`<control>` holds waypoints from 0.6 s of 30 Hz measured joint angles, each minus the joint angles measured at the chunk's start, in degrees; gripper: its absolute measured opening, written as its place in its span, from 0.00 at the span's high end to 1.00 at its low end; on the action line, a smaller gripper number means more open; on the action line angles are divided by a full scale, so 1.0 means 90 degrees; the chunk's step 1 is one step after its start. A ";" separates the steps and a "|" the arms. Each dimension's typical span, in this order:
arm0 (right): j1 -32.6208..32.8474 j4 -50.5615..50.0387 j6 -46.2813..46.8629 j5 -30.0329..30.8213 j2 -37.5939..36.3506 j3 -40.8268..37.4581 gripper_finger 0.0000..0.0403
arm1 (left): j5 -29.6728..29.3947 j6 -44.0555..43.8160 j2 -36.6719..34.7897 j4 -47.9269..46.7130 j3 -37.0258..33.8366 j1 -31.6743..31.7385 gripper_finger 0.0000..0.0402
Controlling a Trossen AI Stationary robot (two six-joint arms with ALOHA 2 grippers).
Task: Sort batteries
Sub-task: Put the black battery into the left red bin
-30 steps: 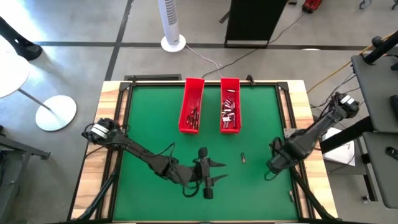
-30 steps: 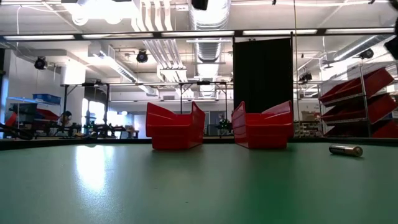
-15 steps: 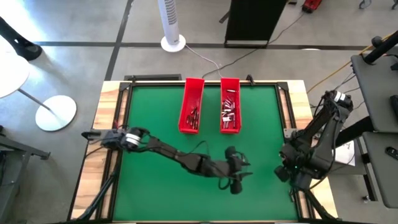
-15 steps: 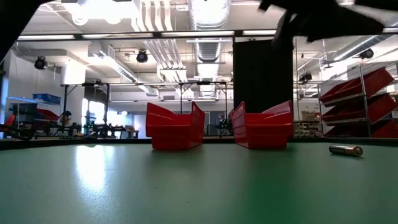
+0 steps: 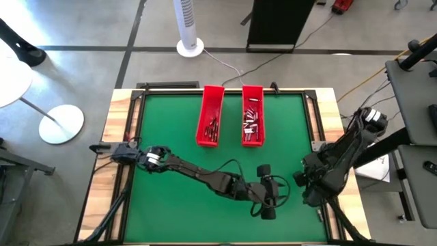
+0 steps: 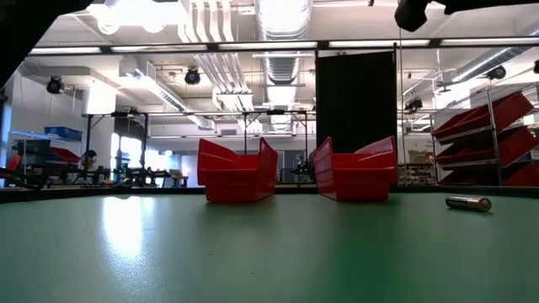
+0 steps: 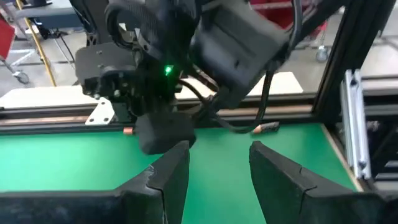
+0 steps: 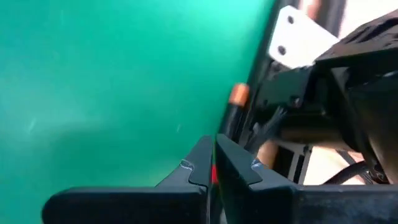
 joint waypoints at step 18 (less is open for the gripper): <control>-0.0931 0.0929 0.1116 -0.0815 0.2210 -0.0337 0.97 | -0.0324 0.1332 -0.0255 -0.0982 0.0852 -0.0457 0.63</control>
